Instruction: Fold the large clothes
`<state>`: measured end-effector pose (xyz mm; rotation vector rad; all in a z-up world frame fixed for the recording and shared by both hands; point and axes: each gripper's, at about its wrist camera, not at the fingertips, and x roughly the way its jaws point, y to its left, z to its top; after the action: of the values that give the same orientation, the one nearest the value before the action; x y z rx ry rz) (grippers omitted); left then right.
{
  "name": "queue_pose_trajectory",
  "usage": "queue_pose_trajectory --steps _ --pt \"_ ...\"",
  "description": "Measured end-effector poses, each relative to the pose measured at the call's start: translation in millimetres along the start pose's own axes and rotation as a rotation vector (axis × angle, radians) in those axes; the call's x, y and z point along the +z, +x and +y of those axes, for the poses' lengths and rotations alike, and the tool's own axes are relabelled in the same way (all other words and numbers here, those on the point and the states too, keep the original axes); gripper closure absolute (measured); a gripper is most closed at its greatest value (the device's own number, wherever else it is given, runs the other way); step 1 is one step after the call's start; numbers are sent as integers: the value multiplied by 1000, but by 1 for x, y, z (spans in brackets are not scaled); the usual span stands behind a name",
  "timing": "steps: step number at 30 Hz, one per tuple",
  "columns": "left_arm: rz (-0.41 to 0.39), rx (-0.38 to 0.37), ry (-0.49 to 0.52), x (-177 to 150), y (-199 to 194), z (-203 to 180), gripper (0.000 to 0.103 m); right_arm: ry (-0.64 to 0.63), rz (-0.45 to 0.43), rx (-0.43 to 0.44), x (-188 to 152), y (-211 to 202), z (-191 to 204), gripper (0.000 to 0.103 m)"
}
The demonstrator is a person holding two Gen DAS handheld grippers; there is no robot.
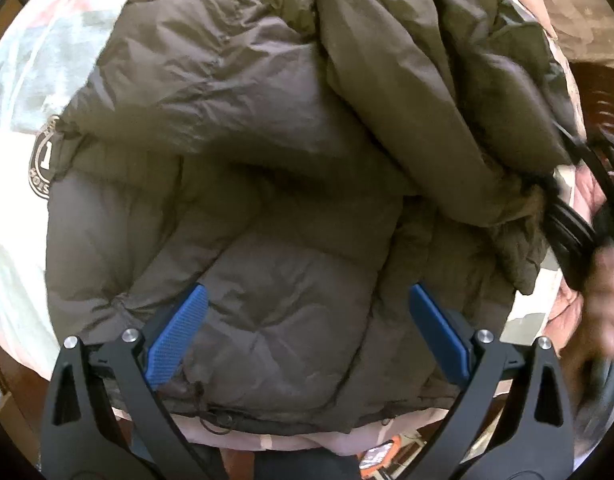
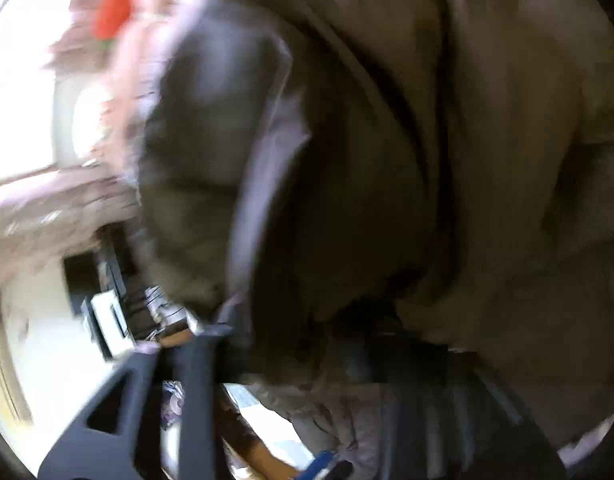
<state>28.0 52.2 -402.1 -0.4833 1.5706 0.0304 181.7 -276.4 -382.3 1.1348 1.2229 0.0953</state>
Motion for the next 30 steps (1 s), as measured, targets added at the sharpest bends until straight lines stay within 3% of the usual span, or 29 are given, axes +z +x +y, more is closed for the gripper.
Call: queue_pose_trajectory --steps 4,5,7,9,12,15,21,22,24,28,30 --pt "-23 9 -6 2 -6 2 2 -121 -82 179 -34 -72 -10 87" --pt "-33 13 -9 4 -10 5 2 -151 -97 186 -40 -83 -13 87" --pt "-63 27 -15 5 -18 11 2 -210 -86 122 -53 -96 -25 87" --pt "-83 35 -23 6 -23 11 2 -193 -23 61 -61 -84 -48 87" --pt "-96 33 -31 10 -28 9 2 -255 44 -103 -84 -60 -77 87" --pt "-119 42 -6 12 -32 -5 2 -253 89 -153 -99 -36 -96 87" --pt "-148 96 80 27 -25 -49 2 -238 55 -194 -91 -13 -98 84" --pt "-152 104 90 30 -26 -58 2 -240 52 -203 -90 -9 -96 82" --pt "-176 127 107 37 -33 -69 2 -215 44 -204 -94 -12 -98 61" --pt "-294 148 131 43 -64 -79 2 -169 28 -156 -97 -22 -106 44" --pt "-334 165 137 41 -75 -81 2 -141 -13 -194 -102 -32 -106 22"
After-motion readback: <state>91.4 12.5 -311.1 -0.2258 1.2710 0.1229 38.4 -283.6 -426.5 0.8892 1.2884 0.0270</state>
